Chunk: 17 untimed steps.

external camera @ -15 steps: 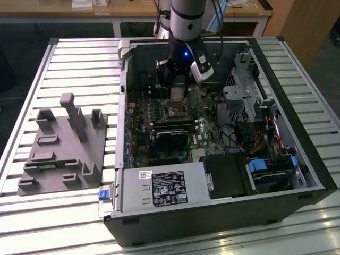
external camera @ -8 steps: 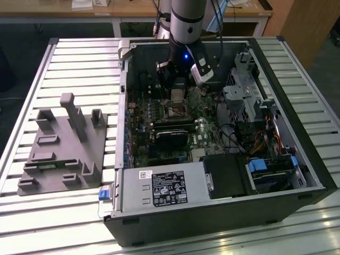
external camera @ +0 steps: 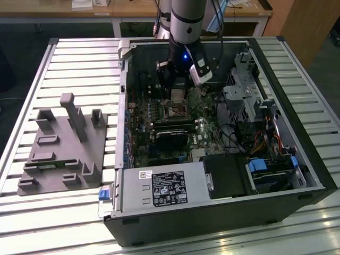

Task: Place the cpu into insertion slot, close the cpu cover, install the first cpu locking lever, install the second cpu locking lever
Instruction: 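Place the cpu into insertion slot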

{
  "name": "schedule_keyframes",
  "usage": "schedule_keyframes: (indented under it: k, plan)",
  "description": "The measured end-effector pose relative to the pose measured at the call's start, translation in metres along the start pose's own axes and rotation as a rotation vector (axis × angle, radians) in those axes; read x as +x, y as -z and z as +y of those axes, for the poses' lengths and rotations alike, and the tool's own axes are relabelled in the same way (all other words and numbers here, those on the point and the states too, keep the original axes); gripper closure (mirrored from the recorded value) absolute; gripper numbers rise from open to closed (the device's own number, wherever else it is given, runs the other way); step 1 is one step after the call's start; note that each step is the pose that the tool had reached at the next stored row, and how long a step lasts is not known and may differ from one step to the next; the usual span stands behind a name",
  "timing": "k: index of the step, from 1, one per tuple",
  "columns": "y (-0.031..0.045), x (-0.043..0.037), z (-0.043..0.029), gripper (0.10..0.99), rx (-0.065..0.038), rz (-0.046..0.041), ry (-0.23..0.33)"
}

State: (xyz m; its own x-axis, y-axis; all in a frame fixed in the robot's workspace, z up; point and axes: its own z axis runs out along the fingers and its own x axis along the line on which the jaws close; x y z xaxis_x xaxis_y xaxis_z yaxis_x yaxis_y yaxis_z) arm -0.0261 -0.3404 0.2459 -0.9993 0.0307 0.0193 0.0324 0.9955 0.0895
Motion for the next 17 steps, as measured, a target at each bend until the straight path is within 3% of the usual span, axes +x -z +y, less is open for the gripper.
schedule_keyframes:
  k: [17]
  plan:
    - [-0.0013,0.0000,-0.0001,0.549,-0.003,-0.0171,-0.184]
